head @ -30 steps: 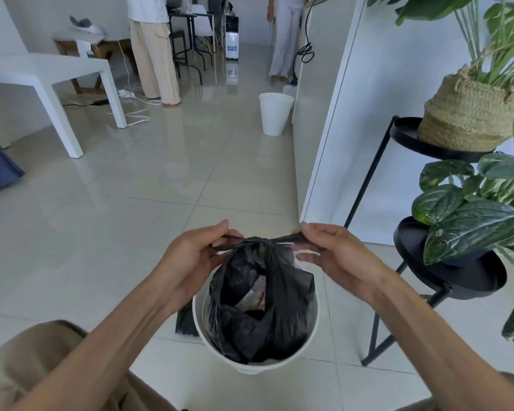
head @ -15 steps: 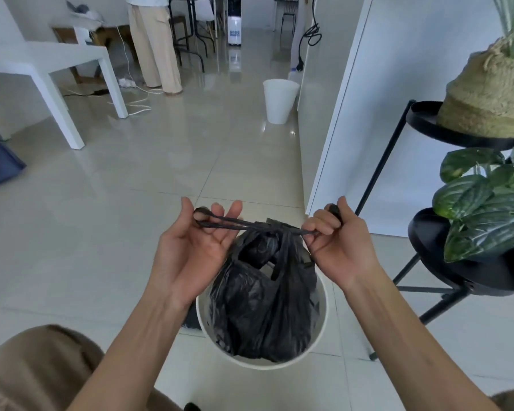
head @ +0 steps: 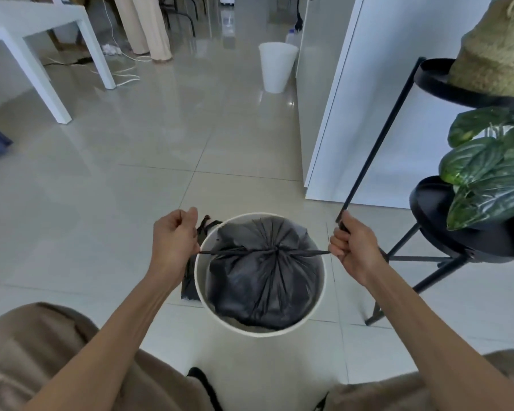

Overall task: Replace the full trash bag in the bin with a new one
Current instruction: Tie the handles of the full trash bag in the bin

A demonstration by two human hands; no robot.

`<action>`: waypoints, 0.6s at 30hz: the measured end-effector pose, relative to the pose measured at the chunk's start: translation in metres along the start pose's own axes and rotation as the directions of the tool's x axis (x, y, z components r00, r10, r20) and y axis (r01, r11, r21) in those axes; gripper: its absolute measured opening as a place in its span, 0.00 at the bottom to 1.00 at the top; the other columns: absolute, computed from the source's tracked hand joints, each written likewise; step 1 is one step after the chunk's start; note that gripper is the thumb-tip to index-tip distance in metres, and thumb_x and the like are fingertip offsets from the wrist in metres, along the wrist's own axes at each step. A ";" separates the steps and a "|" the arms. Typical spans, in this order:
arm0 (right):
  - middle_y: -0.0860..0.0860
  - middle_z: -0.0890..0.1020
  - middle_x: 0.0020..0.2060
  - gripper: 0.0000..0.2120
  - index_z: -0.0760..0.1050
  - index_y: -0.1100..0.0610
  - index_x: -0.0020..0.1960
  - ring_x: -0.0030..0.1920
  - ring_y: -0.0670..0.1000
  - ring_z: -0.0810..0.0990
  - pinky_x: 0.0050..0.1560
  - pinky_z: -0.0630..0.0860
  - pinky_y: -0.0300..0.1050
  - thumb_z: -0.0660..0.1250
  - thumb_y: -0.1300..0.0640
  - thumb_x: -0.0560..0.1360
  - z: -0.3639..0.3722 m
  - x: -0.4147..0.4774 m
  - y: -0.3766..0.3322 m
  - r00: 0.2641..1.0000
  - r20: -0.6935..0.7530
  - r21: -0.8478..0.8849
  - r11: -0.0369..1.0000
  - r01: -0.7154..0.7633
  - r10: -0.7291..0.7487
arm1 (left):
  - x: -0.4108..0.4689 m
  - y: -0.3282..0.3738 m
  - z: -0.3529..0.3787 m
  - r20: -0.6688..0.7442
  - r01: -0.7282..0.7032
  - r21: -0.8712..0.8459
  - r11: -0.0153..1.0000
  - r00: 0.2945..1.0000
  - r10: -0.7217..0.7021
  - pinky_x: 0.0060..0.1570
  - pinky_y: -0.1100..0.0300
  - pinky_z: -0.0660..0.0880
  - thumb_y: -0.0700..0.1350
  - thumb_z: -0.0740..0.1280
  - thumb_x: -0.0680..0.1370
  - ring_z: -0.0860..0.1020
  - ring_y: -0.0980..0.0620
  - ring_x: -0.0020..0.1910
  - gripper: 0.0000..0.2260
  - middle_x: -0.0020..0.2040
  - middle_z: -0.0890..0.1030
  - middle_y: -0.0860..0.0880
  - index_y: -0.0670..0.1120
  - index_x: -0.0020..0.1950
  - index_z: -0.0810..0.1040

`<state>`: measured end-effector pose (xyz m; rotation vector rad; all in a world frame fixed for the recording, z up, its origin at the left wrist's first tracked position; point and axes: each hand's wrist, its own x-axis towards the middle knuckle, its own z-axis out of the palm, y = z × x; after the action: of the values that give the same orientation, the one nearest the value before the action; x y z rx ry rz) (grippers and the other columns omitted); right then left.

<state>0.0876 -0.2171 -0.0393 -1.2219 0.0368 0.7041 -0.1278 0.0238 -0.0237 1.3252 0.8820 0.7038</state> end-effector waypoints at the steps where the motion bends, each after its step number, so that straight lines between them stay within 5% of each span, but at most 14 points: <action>1: 0.46 0.59 0.24 0.18 0.61 0.52 0.36 0.24 0.46 0.55 0.21 0.59 0.40 0.59 0.53 0.84 -0.003 0.003 0.005 1.000 -0.017 -0.004 1.000 -0.002 0.002 | 0.002 -0.006 -0.001 -0.032 0.002 0.036 0.999 0.999 -0.001 0.24 0.60 0.62 0.45 0.65 0.80 0.59 0.52 0.22 0.22 0.23 0.62 0.53 0.48 0.29 0.60; 6: 0.47 0.59 0.24 0.18 0.59 0.52 0.36 0.23 0.46 0.56 0.21 0.57 0.40 0.57 0.55 0.84 0.007 0.008 0.017 0.988 -0.147 -0.022 0.999 -0.041 0.038 | 0.012 -0.015 -0.001 -0.116 -0.035 0.339 0.940 0.990 0.079 0.32 0.54 0.72 0.47 0.64 0.80 0.68 0.50 0.23 0.18 0.26 0.67 0.48 0.44 0.32 0.64; 9: 0.52 0.69 0.31 0.15 0.66 0.56 0.40 0.28 0.48 0.66 0.28 0.66 0.42 0.57 0.50 0.83 0.021 0.000 0.016 0.983 -0.122 -0.434 0.898 0.074 -0.139 | 0.002 -0.008 0.006 0.186 -0.298 0.691 0.658 0.954 0.236 0.34 0.54 0.70 0.51 0.67 0.78 0.74 0.45 0.33 0.14 0.31 0.76 0.48 0.45 0.38 0.69; 12: 0.47 0.80 0.41 0.19 0.74 0.52 0.57 0.39 0.46 0.77 0.40 0.73 0.41 0.63 0.38 0.77 0.032 -0.022 -0.001 0.936 0.243 -0.830 0.444 0.337 -0.256 | -0.013 0.019 0.012 0.473 -0.517 0.712 0.476 0.853 0.219 0.43 0.52 0.77 0.59 0.70 0.75 0.79 0.48 0.42 0.18 0.45 0.80 0.50 0.52 0.54 0.67; 15: 0.48 0.83 0.56 0.40 0.69 0.46 0.72 0.54 0.52 0.81 0.53 0.76 0.47 0.68 0.27 0.66 0.044 -0.057 -0.030 0.860 0.507 -0.862 -0.034 0.506 -0.052 | -0.036 0.060 0.022 0.677 -0.677 0.695 0.243 0.730 0.095 0.52 0.50 0.78 0.70 0.67 0.71 0.80 0.48 0.53 0.31 0.59 0.80 0.54 0.58 0.68 0.64; 18: 0.53 0.84 0.53 0.39 0.72 0.50 0.71 0.57 0.56 0.80 0.50 0.71 0.46 0.71 0.31 0.67 0.044 -0.089 -0.063 0.831 0.548 -0.804 -0.332 0.493 -0.093 | -0.062 0.099 0.038 0.786 -0.786 0.618 -0.002 0.618 -0.005 0.49 0.54 0.76 0.74 0.66 0.67 0.79 0.51 0.54 0.33 0.58 0.82 0.60 0.64 0.69 0.67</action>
<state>0.0346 -0.2313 0.0647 -2.5941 -1.4514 0.2091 -0.1215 -0.0356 0.0835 3.0072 0.1929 -0.0994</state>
